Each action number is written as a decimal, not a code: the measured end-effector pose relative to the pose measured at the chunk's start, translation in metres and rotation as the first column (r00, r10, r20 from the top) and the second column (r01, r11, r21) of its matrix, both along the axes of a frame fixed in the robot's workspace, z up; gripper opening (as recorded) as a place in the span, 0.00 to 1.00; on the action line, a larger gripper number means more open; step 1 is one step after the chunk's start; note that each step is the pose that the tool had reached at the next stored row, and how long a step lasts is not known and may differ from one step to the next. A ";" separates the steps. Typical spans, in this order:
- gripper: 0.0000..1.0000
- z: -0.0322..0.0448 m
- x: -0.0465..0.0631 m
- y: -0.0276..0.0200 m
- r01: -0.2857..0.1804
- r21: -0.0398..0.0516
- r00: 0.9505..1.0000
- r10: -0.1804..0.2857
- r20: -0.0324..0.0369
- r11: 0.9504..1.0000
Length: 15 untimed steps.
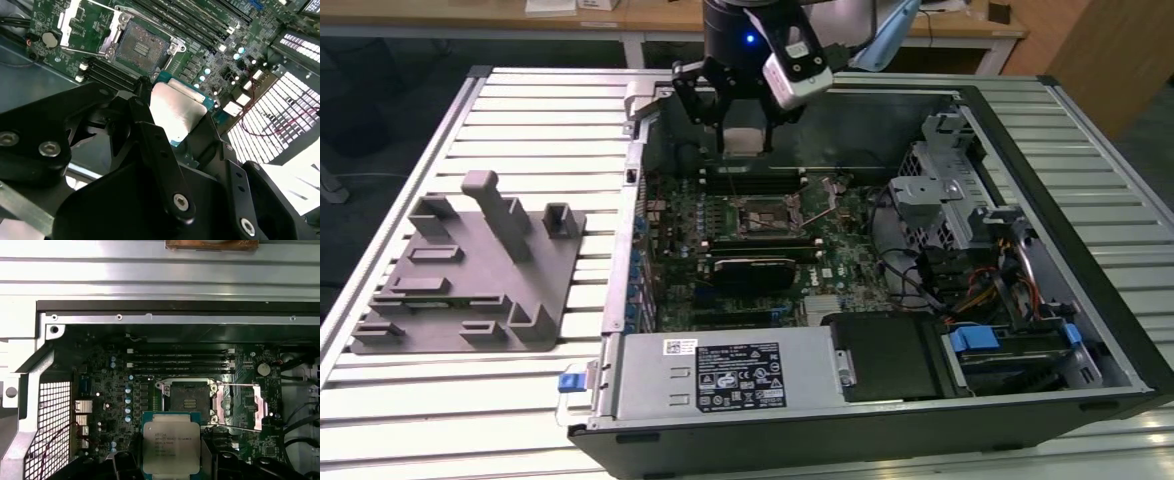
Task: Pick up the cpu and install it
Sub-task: 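Pick up the cpu and move it towards the insertion slot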
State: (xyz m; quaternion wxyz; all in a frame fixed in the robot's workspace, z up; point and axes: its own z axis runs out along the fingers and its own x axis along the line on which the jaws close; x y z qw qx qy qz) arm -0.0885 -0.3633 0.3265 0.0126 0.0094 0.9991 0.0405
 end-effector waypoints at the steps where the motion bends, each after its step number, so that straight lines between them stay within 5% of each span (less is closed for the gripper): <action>1: 0.55 -0.0018 0.000 0.0000 0.000 0.000 1.000 0.000 0.000 1.000; 8: 0.55 -0.0139 0.004 0.0001 0.000 0.000 1.000 0.000 0.000 1.000; 9: 0.55 -0.0222 0.009 0.0005 0.000 0.000 1.000 0.000 0.000 1.000; 15: 0.55 -0.0341 0.014 0.0013 0.000 0.000 1.000 0.000 0.000 1.000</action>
